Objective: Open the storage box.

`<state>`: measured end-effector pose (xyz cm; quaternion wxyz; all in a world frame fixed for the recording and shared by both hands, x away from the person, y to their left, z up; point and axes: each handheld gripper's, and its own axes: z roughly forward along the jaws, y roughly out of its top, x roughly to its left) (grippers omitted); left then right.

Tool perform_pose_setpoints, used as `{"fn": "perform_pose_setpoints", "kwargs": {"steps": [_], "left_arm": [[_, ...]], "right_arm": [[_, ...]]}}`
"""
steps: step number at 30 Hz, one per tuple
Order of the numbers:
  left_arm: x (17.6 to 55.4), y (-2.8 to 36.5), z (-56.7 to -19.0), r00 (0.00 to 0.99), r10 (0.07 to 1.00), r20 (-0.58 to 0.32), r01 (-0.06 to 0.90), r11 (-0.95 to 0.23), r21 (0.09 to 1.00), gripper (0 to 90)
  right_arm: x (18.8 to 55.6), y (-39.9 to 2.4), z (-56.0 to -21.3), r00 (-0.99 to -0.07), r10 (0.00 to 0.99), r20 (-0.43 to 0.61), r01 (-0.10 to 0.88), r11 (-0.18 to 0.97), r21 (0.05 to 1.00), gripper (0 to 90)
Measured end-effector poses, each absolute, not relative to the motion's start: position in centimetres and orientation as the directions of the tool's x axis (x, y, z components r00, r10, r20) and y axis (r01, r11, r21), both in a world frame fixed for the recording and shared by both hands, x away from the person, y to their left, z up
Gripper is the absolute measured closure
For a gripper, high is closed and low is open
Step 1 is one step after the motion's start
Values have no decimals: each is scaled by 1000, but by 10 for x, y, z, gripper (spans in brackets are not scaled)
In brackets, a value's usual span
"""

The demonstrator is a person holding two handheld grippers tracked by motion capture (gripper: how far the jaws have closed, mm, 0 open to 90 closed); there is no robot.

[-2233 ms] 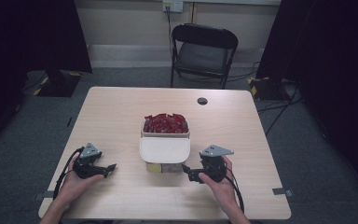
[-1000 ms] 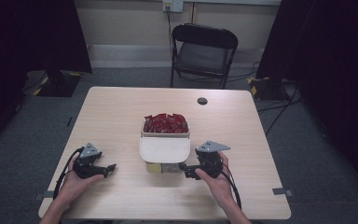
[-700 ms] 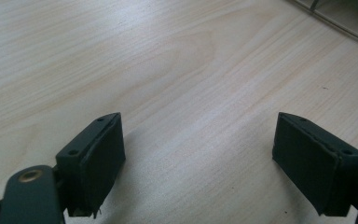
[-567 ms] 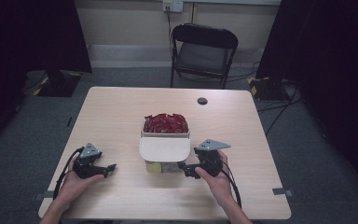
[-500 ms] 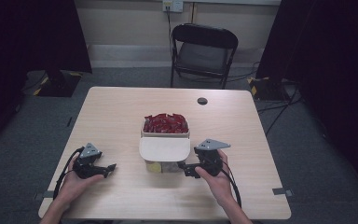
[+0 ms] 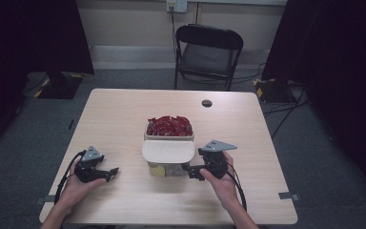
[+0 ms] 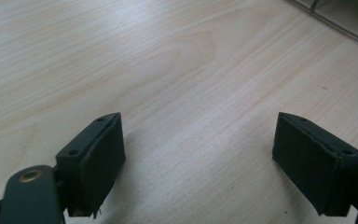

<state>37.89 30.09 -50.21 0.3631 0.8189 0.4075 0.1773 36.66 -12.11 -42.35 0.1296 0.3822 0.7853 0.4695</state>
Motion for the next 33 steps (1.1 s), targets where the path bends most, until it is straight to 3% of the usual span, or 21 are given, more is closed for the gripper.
{"fn": "perform_pose_setpoints", "kwargs": {"steps": [33], "left_arm": [[379, 301, -502, 605, 796, -6, 538, -404, 740, 163]], "right_arm": [[375, -123, -410, -672, 714, 197, 478, 214, 852, 140]]}}
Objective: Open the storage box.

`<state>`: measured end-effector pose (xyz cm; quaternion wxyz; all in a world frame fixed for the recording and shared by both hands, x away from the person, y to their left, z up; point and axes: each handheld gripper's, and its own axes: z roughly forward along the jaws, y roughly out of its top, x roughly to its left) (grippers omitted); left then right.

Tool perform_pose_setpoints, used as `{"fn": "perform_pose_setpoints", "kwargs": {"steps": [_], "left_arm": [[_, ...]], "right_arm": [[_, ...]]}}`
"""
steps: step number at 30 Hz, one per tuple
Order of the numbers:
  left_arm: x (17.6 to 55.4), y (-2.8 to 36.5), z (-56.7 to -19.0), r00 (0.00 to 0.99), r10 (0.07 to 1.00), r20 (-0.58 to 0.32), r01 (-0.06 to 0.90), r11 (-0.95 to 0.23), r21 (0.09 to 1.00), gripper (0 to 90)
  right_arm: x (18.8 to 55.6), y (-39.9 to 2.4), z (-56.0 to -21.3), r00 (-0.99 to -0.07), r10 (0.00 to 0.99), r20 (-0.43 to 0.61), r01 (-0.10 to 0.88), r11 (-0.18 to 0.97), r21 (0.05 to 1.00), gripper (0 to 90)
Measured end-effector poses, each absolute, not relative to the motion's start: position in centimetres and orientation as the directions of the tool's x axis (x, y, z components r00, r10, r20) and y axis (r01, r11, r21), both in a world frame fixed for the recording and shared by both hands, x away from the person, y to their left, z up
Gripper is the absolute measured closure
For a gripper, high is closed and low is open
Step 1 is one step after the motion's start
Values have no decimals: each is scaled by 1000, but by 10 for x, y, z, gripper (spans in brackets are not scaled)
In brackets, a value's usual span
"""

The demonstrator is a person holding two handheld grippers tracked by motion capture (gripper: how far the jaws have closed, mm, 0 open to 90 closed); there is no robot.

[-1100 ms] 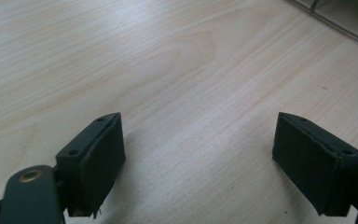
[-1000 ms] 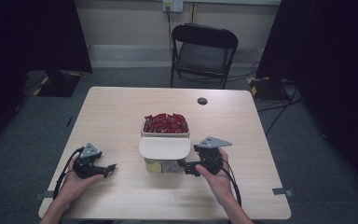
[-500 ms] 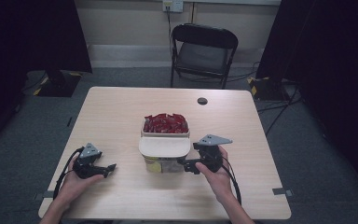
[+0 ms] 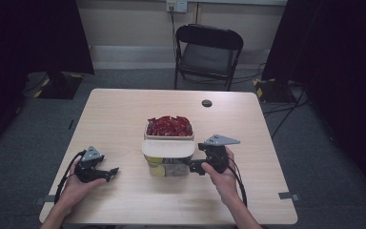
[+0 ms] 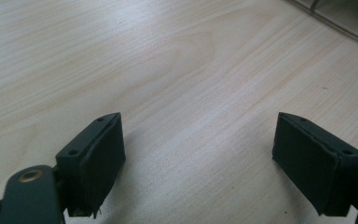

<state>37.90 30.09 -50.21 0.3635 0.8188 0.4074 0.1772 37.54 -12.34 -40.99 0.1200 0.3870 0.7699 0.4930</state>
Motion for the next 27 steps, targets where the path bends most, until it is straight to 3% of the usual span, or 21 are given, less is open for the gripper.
{"fn": "perform_pose_setpoints", "kwargs": {"steps": [27], "left_arm": [[379, 301, -502, 605, 796, -6, 538, -404, 739, 163]], "right_arm": [[398, -122, -392, -657, 726, 205, 460, 170, 872, 142]]}}
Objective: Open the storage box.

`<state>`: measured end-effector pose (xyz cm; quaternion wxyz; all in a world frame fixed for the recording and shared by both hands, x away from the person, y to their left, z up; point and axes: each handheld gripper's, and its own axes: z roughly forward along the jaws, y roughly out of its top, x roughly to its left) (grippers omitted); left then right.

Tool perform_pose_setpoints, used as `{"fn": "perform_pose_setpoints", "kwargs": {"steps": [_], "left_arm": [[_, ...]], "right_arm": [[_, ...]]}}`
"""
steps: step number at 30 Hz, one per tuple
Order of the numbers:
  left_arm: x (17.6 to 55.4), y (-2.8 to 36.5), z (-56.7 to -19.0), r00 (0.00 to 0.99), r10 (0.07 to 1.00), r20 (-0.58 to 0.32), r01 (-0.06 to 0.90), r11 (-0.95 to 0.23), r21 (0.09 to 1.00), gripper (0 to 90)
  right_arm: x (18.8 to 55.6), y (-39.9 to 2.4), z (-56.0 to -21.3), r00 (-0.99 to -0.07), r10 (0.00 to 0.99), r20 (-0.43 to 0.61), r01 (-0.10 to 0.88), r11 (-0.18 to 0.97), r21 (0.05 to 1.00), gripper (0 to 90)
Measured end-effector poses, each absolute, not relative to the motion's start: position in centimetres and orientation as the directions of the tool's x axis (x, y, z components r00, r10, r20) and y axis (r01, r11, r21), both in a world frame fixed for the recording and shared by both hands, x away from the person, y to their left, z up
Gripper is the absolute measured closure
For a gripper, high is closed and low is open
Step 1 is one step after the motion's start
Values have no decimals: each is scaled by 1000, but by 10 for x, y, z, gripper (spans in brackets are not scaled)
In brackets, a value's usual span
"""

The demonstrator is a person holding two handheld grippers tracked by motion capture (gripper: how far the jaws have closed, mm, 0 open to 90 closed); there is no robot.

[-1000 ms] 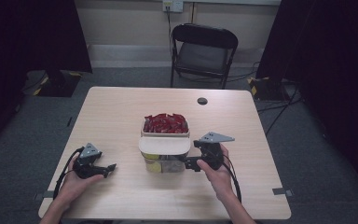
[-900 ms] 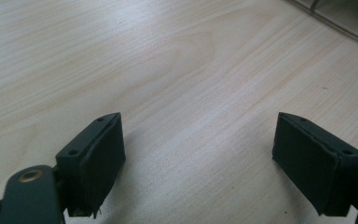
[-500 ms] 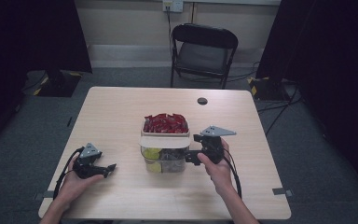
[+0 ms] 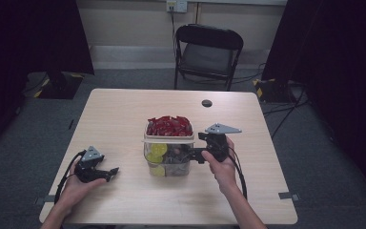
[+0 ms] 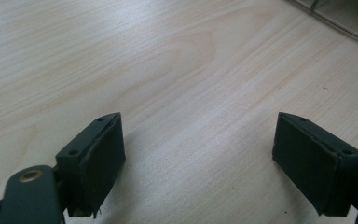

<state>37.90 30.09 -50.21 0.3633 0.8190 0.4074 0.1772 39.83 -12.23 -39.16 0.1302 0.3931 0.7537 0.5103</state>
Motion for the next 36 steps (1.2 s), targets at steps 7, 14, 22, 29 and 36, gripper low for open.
{"fn": "perform_pose_setpoints", "kwargs": {"steps": [7, 14, 22, 29, 36], "left_arm": [[379, 301, -502, 605, 796, -6, 539, -404, 739, 163], [379, 301, -502, 605, 796, -6, 539, -404, 739, 163], [379, 301, -502, 605, 796, -6, 539, -404, 739, 163], [379, 301, -502, 605, 796, -6, 539, -404, 739, 163], [379, 301, -502, 605, 796, -5, 538, -404, 740, 163]], "right_arm": [[404, -122, -393, -648, 732, 210, 465, 162, 870, 142], [409, -122, -393, -642, 735, 218, 474, 157, 867, 141], [418, -122, -390, -634, 740, 225, 475, 143, 868, 141], [425, -122, -389, -627, 745, 226, 475, 136, 869, 141], [431, -124, -389, -613, 759, 220, 479, 135, 867, 141]]}}
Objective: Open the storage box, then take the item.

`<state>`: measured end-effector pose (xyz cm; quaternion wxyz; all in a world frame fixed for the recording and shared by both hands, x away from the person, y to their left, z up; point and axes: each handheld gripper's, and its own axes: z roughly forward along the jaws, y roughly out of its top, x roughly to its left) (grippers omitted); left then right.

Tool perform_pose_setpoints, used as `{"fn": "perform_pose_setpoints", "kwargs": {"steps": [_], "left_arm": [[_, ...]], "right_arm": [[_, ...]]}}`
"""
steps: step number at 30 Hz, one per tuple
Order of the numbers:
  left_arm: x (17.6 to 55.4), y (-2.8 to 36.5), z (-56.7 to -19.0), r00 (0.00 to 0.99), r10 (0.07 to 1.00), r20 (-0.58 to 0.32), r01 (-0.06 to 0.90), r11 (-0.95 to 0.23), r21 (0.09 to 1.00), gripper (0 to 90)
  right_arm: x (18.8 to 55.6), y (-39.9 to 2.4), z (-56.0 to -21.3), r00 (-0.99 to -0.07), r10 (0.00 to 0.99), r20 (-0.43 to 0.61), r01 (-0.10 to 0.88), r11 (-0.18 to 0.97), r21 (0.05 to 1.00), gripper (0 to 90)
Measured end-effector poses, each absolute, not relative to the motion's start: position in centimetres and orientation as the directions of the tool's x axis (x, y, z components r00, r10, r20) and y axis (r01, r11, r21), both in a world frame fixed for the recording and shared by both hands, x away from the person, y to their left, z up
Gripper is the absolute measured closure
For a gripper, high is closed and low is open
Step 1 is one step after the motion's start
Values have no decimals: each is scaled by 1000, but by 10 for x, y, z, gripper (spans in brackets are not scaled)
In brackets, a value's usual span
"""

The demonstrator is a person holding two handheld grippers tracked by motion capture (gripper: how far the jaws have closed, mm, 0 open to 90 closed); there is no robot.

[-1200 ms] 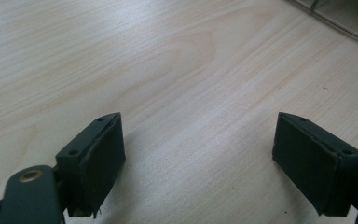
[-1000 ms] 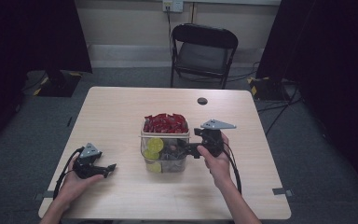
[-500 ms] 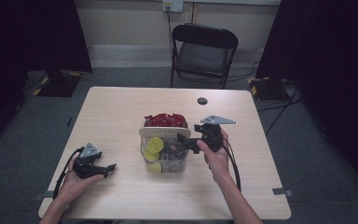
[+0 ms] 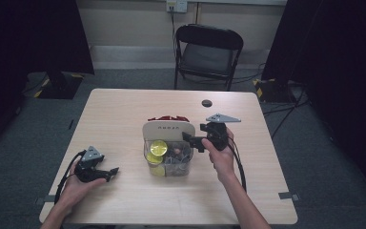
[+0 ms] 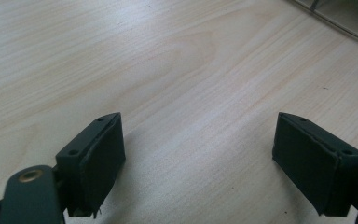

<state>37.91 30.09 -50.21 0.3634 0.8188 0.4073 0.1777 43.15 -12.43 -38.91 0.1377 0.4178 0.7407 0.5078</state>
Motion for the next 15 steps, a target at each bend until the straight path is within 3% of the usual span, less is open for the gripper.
{"fn": "perform_pose_setpoints", "kwargs": {"steps": [15], "left_arm": [[379, 300, -500, 602, 799, 1, 545, -411, 731, 198]], "right_arm": [[438, -126, -388, -616, 753, 232, 488, 134, 862, 134]]}}
